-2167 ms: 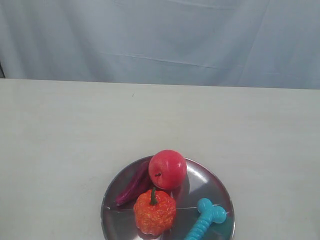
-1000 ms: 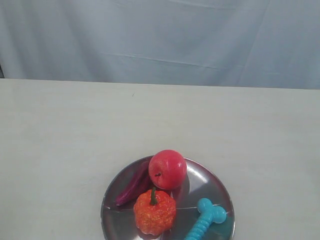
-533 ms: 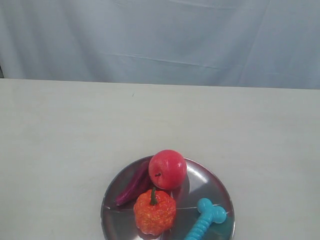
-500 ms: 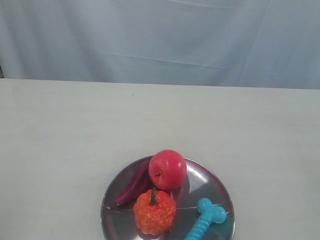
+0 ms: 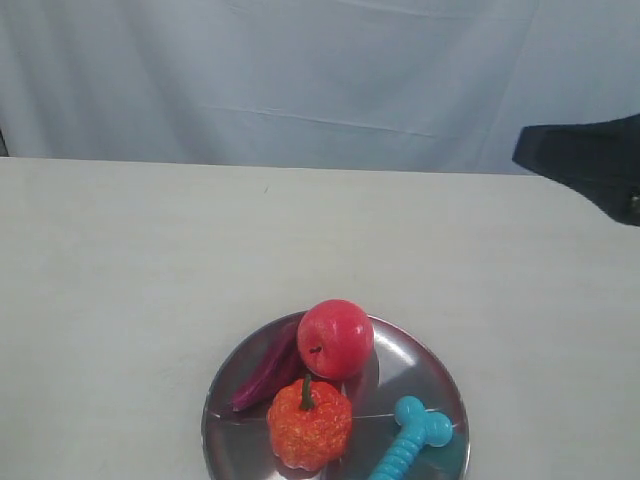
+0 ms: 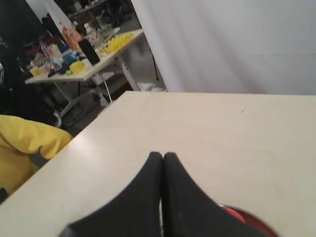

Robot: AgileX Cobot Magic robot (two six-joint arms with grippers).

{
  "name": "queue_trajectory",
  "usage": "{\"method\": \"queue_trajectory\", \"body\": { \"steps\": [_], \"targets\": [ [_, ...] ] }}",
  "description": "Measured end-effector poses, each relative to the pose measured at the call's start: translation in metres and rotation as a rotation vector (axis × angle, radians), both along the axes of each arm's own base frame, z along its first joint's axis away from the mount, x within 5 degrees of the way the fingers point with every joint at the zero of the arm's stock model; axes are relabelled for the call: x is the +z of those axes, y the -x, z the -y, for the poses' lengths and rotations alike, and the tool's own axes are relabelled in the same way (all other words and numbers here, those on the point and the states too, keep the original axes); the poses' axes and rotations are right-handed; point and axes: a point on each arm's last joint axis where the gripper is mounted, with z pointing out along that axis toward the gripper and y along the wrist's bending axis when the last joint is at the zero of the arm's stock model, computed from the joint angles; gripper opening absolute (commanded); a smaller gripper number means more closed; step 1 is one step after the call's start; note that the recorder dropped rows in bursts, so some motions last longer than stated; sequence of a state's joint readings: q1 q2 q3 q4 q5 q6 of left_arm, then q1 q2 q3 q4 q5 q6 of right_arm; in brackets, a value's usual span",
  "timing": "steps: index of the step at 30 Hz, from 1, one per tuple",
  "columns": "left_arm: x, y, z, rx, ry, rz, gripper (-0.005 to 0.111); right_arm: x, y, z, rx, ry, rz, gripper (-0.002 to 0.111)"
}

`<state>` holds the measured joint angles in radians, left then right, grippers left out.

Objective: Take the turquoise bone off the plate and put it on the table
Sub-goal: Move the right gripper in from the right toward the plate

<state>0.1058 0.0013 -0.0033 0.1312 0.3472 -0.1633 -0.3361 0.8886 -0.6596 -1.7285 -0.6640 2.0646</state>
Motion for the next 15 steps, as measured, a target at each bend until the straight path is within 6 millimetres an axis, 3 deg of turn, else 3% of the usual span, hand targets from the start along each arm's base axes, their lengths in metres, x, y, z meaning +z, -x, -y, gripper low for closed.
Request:
{"method": "queue_trajectory", "body": {
  "steps": [2,7,15],
  "targets": [
    [0.000,0.000,0.000,0.000,0.000,0.000,0.000,-0.006,-0.015,0.004,0.025,0.046,-0.025,0.000],
    [0.000,0.000,0.000,0.000,0.000,0.000,0.000,-0.024,-0.035,0.014,0.098,0.374,0.005,0.000],
    [0.000,0.000,0.000,0.000,0.000,0.000,0.000,-0.013,-0.032,0.049,-0.248,0.768,0.022,0.000]
  ]
}}
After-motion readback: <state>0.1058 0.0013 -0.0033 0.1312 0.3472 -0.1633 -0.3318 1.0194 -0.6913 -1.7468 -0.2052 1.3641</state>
